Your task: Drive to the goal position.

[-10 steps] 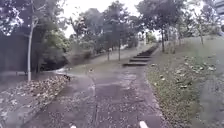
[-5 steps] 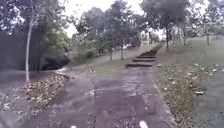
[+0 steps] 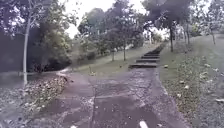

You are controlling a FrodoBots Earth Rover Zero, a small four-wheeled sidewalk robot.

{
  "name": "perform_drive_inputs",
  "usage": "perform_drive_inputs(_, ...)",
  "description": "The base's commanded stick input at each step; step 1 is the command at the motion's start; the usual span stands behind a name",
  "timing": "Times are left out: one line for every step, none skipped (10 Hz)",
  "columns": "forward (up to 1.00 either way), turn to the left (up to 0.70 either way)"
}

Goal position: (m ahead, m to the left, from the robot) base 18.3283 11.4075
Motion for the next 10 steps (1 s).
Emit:
perform_drive_inputs(0.7,0.35)
perform_drive_inputs(0.7,0.24)
perform_drive_inputs(0.7,0.0)
perform_drive_inputs(0.7,0.0)
perform_drive_inputs(0.7,0.0)
perform_drive_inputs(0.7,0.35)
perform_drive_inputs(0.7,0.12)
perform_drive_inputs(0.7,0.0)
perform_drive_inputs(0.7,0.0)
perform_drive_inputs(0.7,0.04)
